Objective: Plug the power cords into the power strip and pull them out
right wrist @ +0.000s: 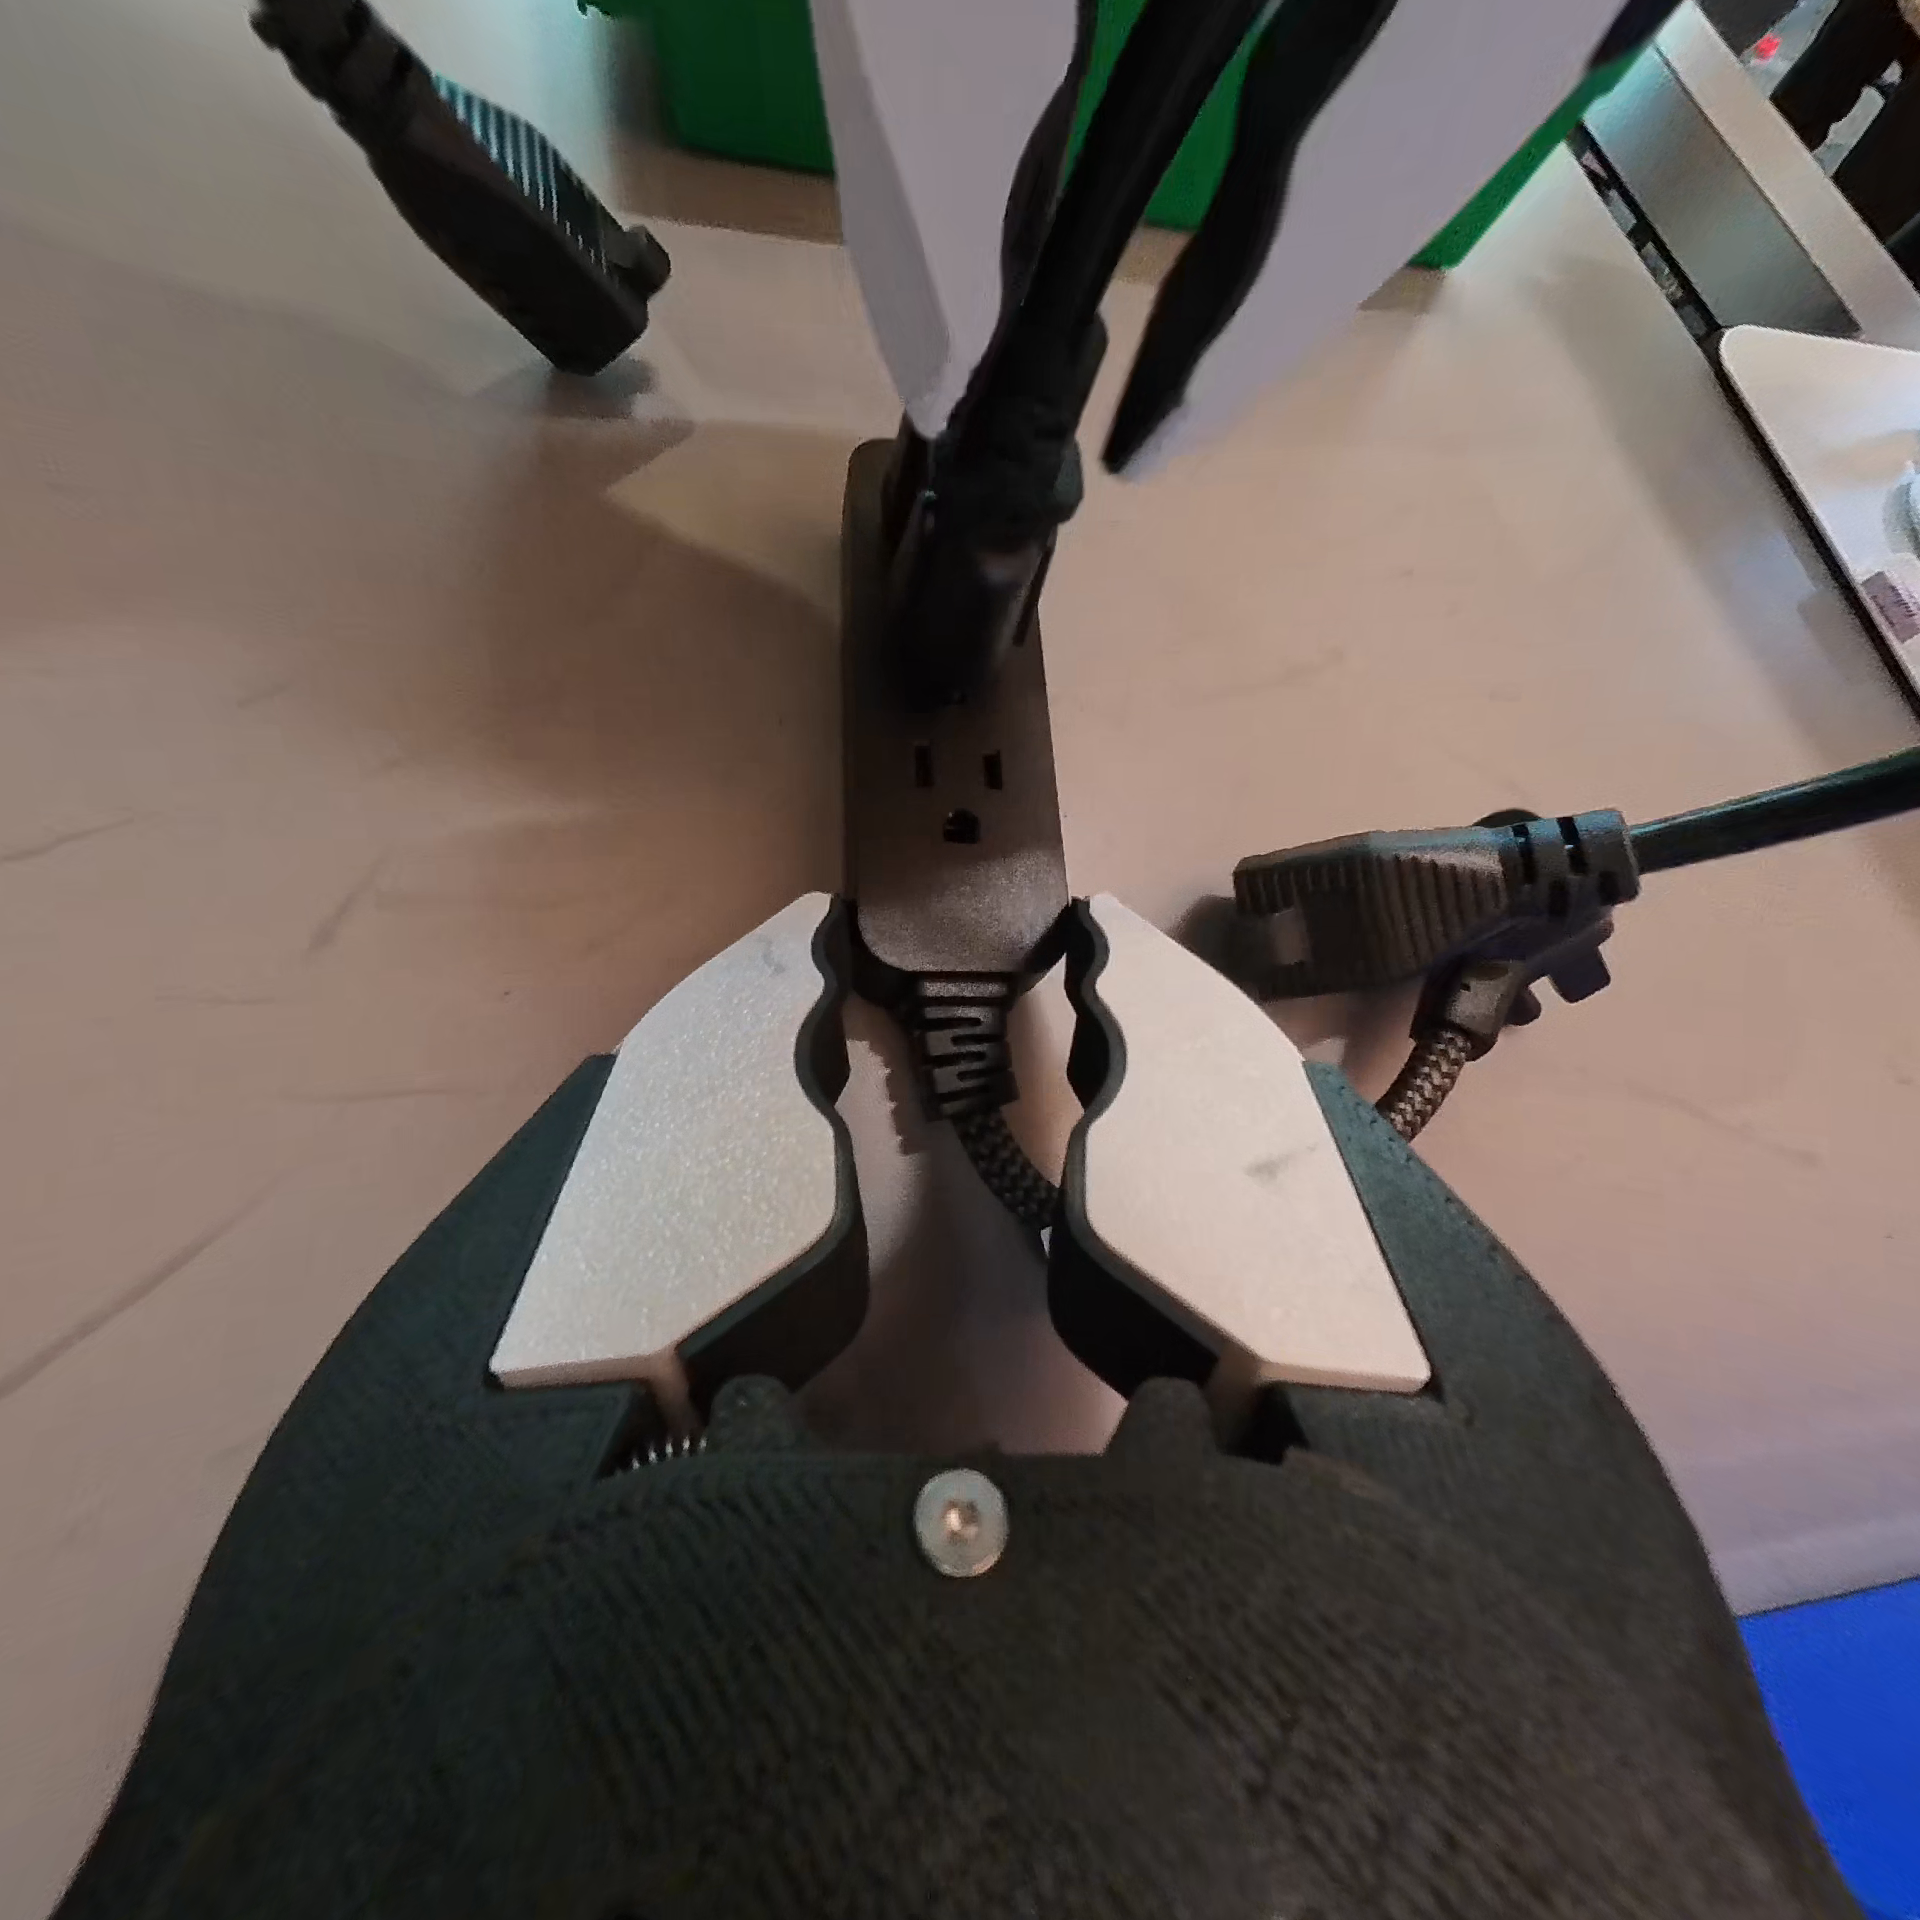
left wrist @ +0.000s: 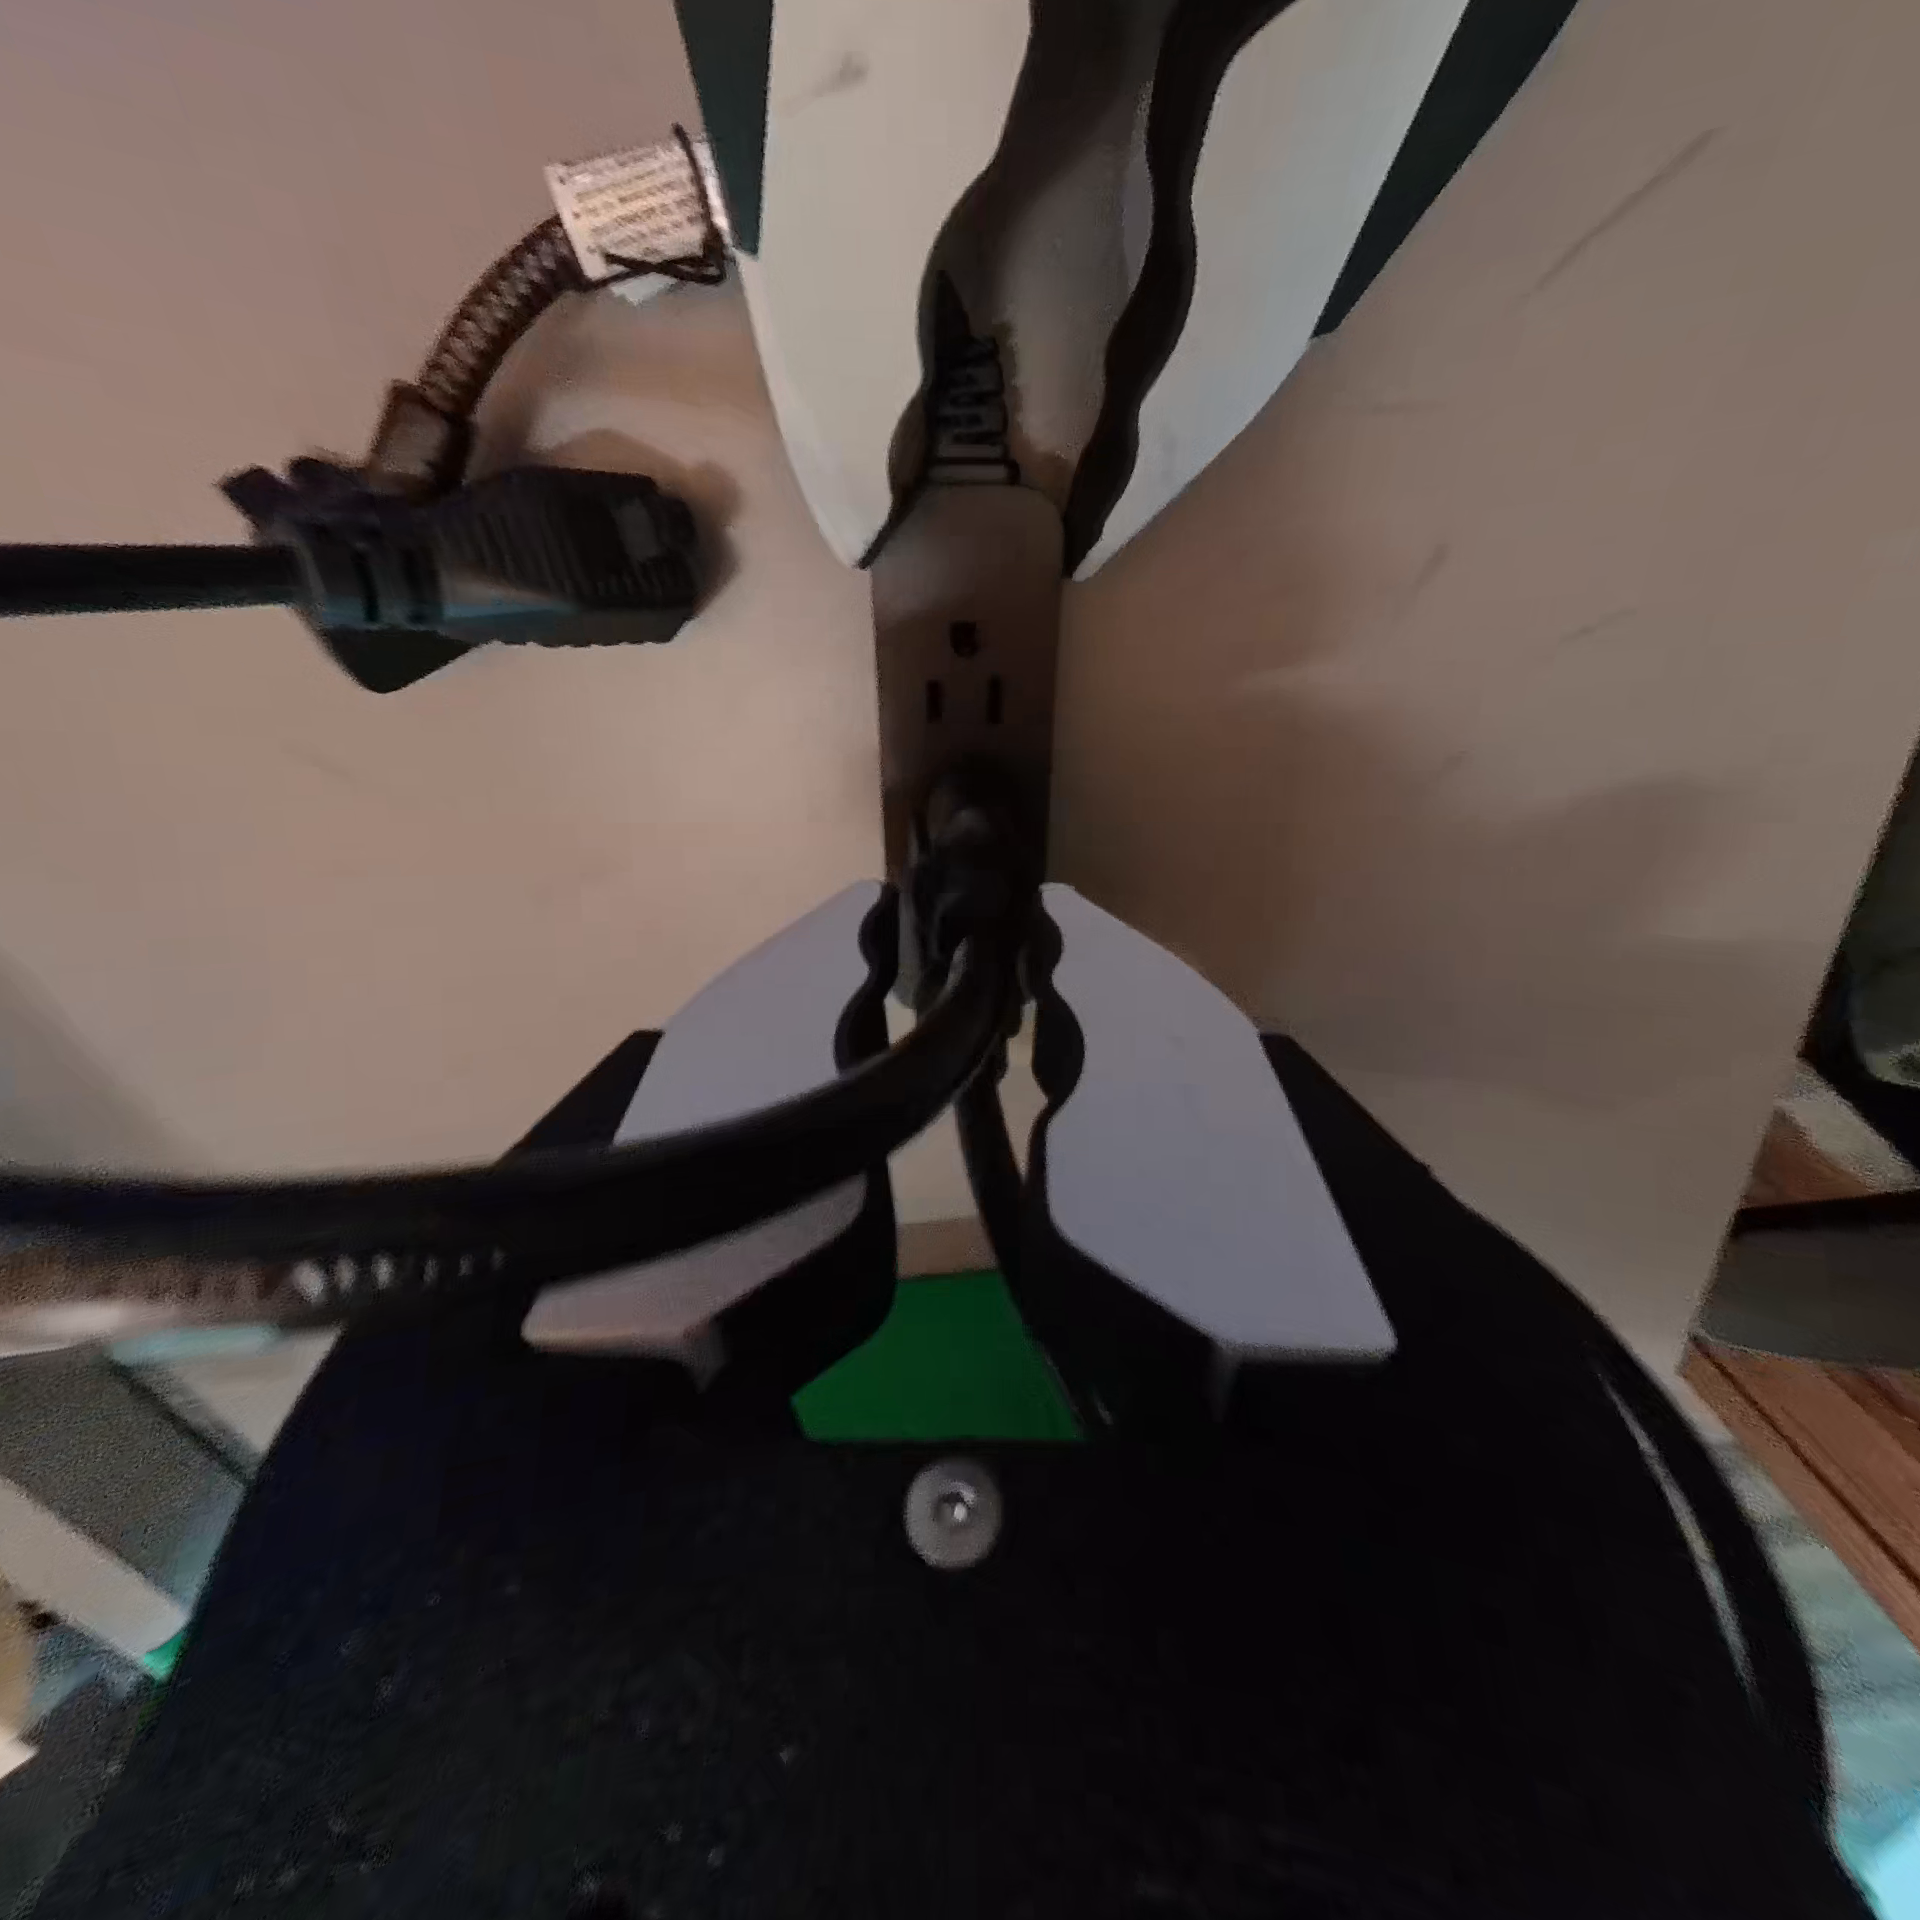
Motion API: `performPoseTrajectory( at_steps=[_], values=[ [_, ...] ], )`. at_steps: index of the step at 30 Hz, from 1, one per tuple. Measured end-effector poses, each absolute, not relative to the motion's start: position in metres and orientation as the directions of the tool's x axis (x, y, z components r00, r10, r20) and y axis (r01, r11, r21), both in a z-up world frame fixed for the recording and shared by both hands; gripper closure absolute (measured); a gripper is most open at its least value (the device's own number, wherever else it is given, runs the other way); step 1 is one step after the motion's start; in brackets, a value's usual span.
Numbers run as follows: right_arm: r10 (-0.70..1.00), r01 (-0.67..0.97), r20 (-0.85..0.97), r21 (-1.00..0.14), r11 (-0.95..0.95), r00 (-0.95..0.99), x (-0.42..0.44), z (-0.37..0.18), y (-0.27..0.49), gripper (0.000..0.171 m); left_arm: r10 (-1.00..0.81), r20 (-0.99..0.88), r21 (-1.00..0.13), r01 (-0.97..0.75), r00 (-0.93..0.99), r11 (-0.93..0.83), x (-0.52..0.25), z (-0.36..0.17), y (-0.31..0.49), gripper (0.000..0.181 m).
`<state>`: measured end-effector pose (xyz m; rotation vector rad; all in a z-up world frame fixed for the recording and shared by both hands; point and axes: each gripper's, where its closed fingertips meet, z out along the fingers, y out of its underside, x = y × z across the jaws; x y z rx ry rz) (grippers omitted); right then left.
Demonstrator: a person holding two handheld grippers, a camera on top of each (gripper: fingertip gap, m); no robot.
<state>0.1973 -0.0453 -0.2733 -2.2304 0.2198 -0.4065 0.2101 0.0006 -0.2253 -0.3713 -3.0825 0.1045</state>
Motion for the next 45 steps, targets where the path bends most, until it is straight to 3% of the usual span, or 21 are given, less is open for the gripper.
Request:
performPoseTrajectory(
  at_steps=[4, 7, 9, 12, 28, 38, 42, 45],
  values=[
    [-0.29, -0.026, 0.206, -0.775, -0.632, 0.935, 0.197, -0.273, -0.045, 0.131, 0.253, 0.029, -0.104, 0.249, -0.967, 0.963, 0.205, -0.23, -0.006, 0.146],
    [-0.29, -0.024, 0.208, -0.774, -0.633, 0.934, 0.197, -0.273, -0.045, 0.131, 0.262, 0.044, -0.023, 0.262, -0.964, 0.965, 0.203, -0.238, 0.001, 0.142],
    [-0.287, -0.022, 0.208, -0.774, -0.632, 0.935, 0.197, -0.273, -0.045, 0.131, 0.276, 0.035, 0.012, 0.277, -0.96, 0.961, 0.203, -0.245, 0.006, 0.155],
    [-0.287, -0.021, 0.21, -0.774, -0.633, 0.935, 0.197, -0.273, -0.045, 0.131, 0.311, -0.008, 0.034, 0.311, -0.95, 0.95, 0.204, -0.244, 0.006, 0.157],
    [-0.288, -0.019, 0.212, -0.774, -0.633, 0.934, 0.198, -0.274, -0.045, 0.131, 0.284, 0.081, 0.004, 0.285, -0.955, 0.958, 0.209, -0.246, 0.007, 0.156],
    [-0.271, -0.01, 0.211, -0.773, -0.635, 0.939, 0.195, -0.274, -0.043, 0.13, 0.252, 0.003, 0.027, 0.252, -0.968, 0.967, 0.202, -0.247, 0.009, 0.157],
    [-0.272, -0.014, 0.206, -0.773, -0.634, 0.94, 0.195, -0.274, -0.042, 0.131, 0.197, 0.074, -0.04, 0.195, -0.978, 0.98, 0.202, -0.247, 0.008, 0.157],
    [-0.263, -0.016, 0.195, -0.775, -0.632, 0.945, 0.193, -0.273, -0.042, 0.13, 0.243, 0.012, 0.003, 0.243, -0.97, 0.97, 0.197, -0.247, 0.009, 0.157]
  ],
)
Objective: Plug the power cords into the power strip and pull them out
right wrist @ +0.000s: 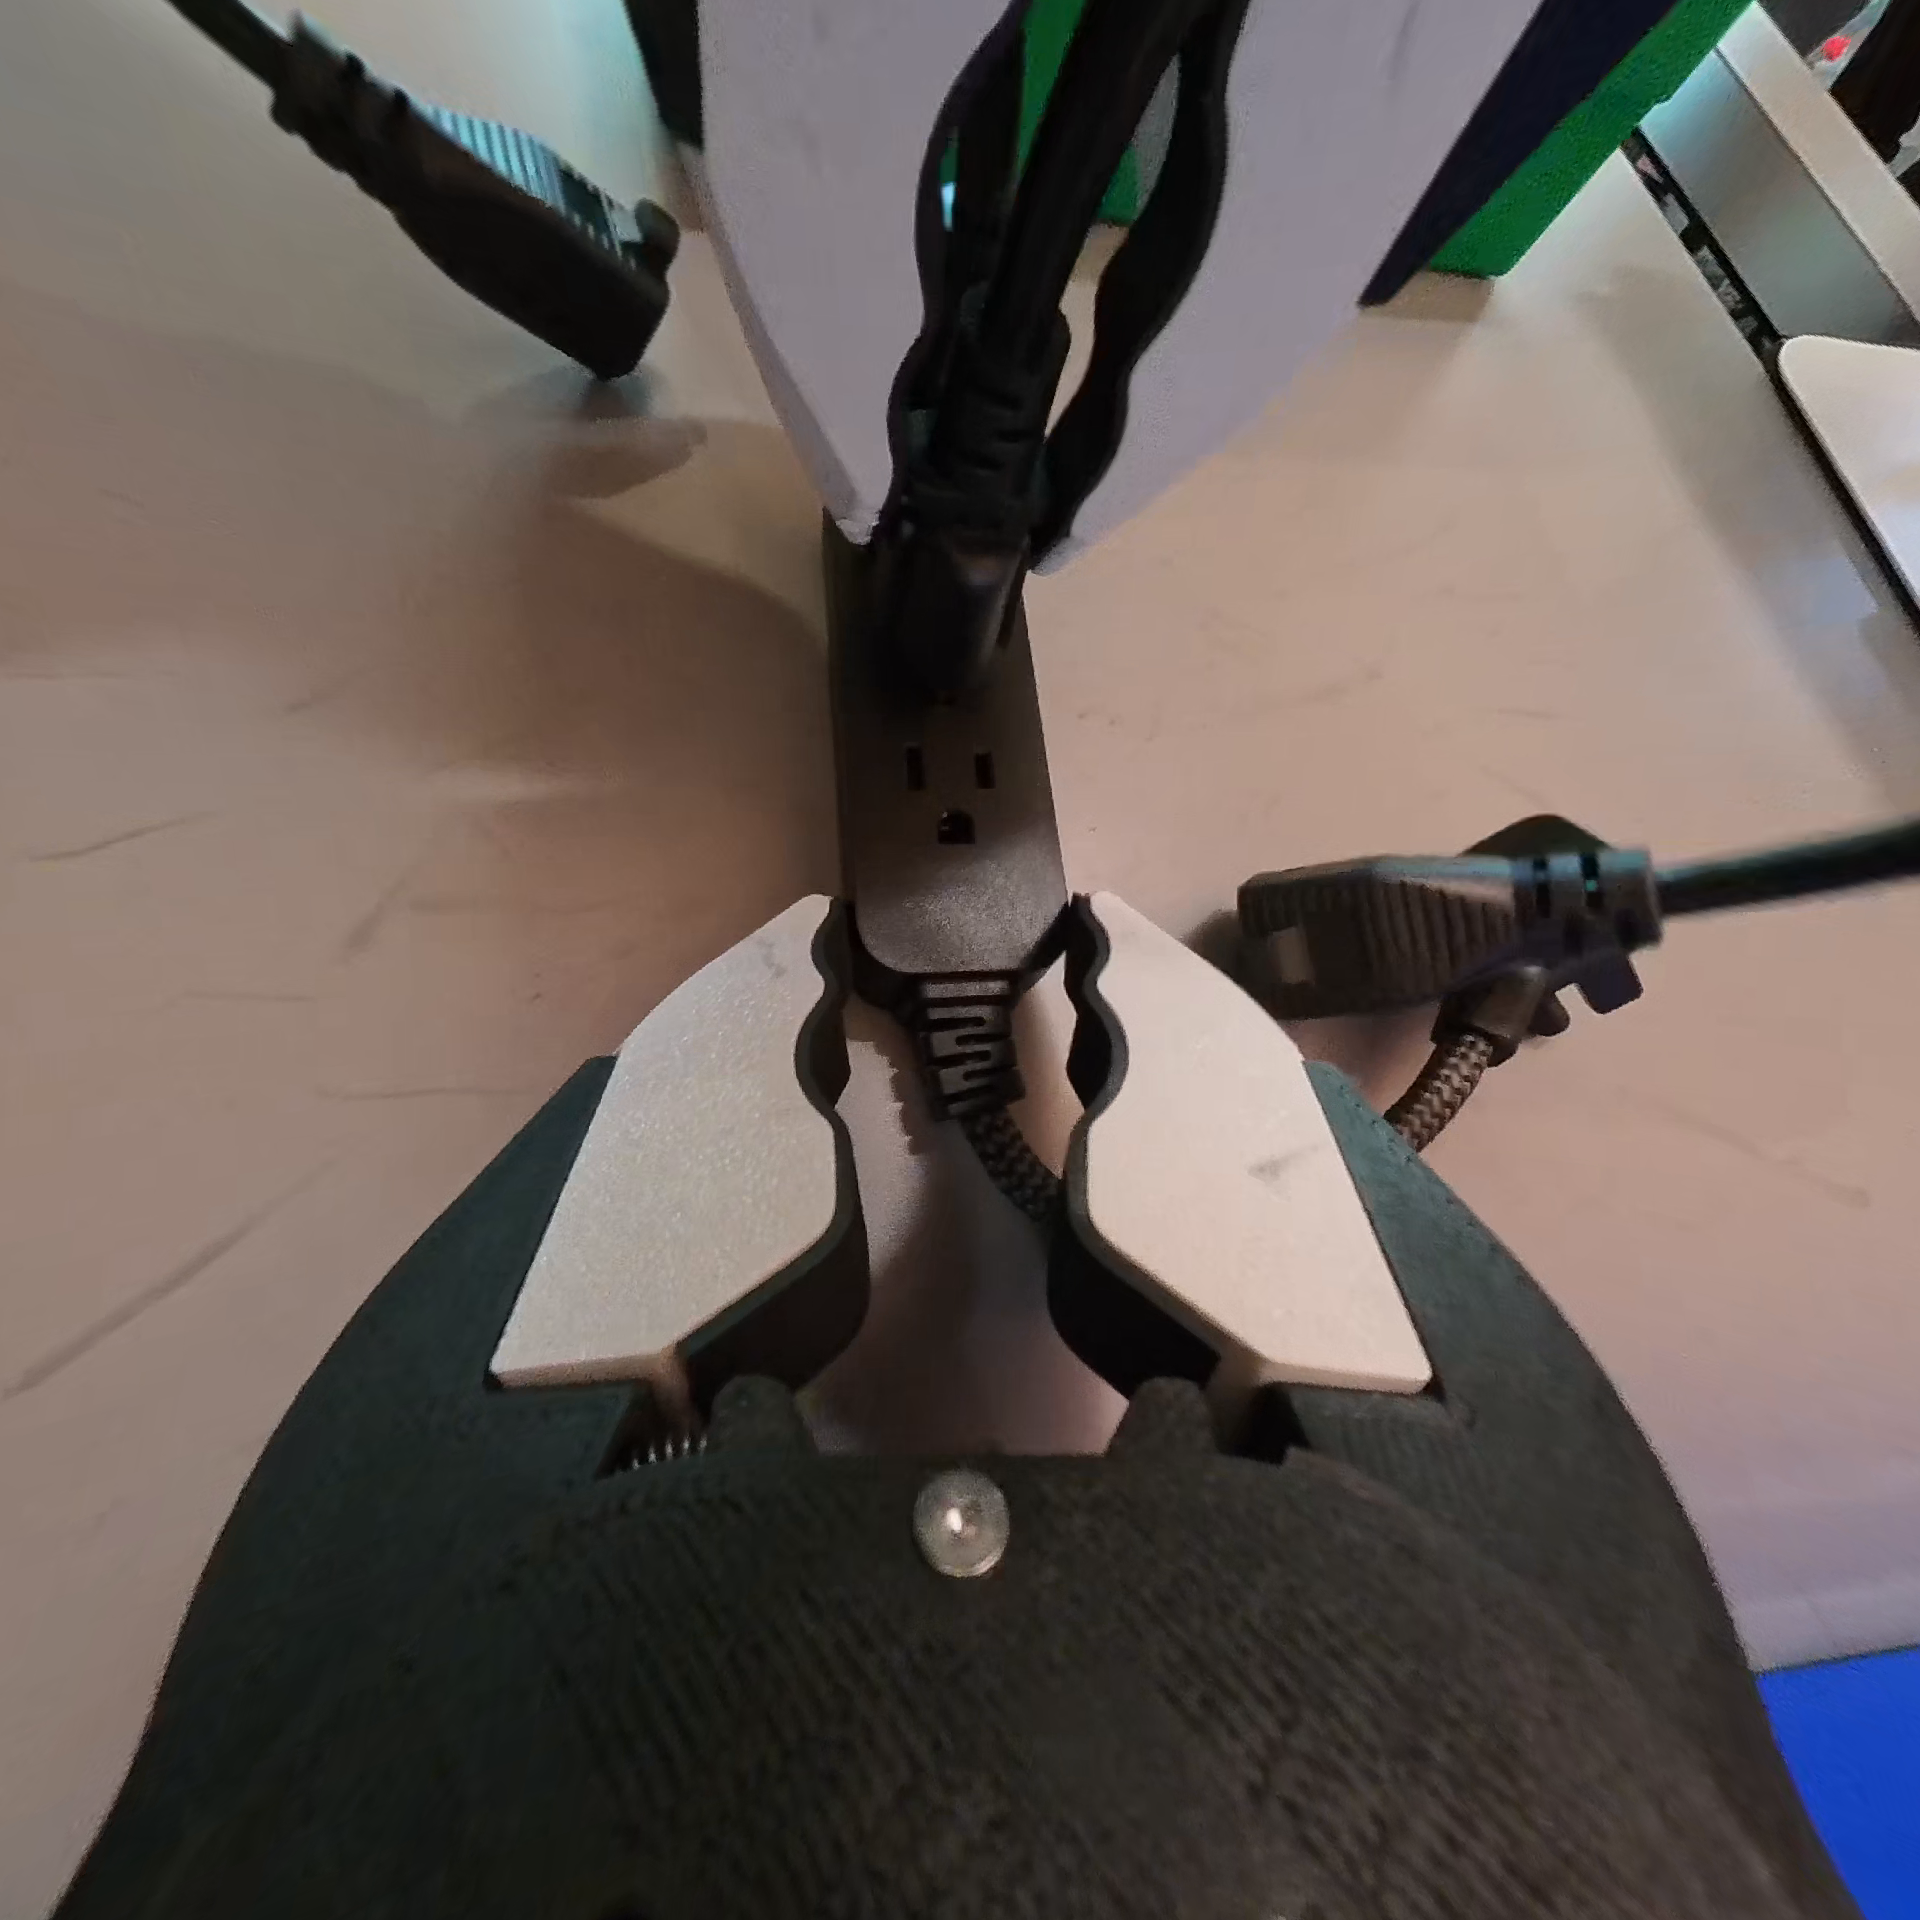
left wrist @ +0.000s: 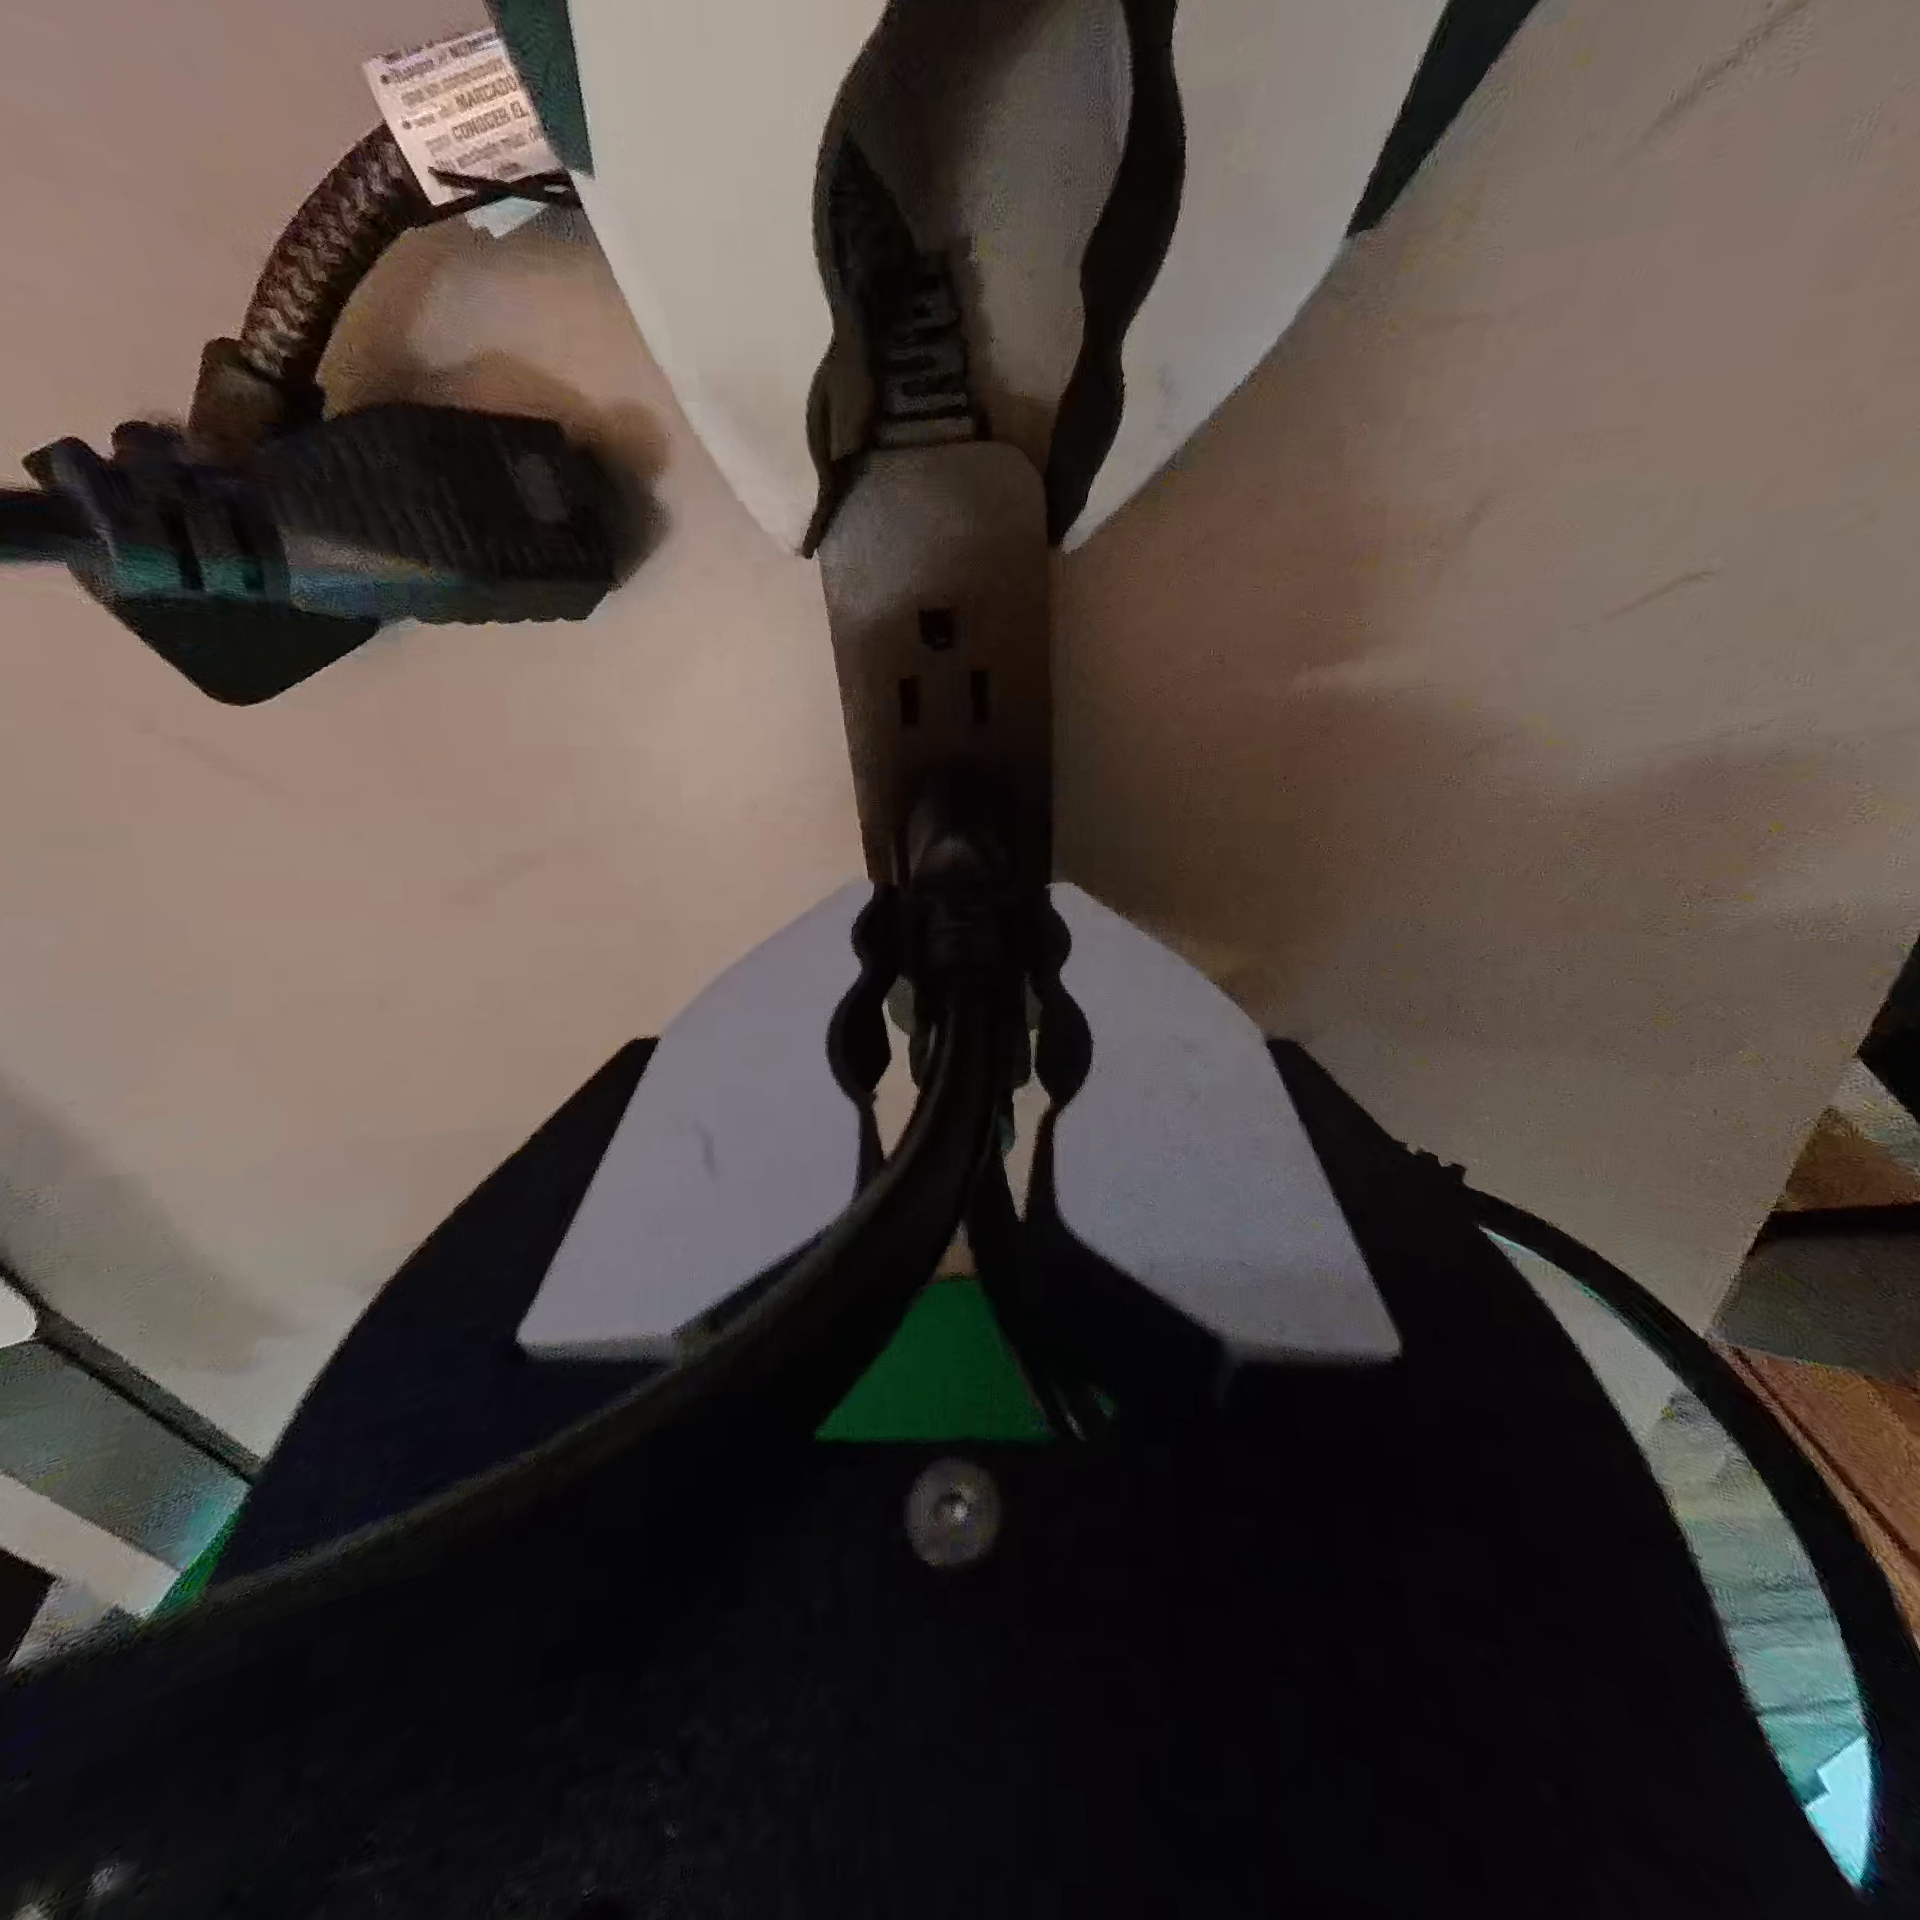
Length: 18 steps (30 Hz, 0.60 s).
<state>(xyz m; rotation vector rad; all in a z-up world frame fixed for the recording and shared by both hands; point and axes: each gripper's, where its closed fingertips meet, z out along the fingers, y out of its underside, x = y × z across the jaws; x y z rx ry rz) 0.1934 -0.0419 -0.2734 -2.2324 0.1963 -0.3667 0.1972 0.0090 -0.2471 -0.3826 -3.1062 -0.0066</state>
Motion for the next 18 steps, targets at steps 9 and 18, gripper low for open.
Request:
performPoseTrajectory(
  at_steps=[9, 18],
  values=[
    [-0.263, -0.009, 0.203, -0.774, -0.633, 0.943, 0.1931, -0.2726, -0.0409, 0.131, 0.205, 0.057, -0.028, 0.204, -0.977, 0.979, 0.1994, -0.2493, 0.0089, 0.157],
    [-0.256, 0.006, 0.217, -0.773, -0.634, 0.942, 0.1901, -0.2712, -0.0414, 0.13, 0.229, -0.015, -0.026, 0.23, -0.973, 0.973, 0.1968, -0.252, 0.0105, 0.157]
  ],
)
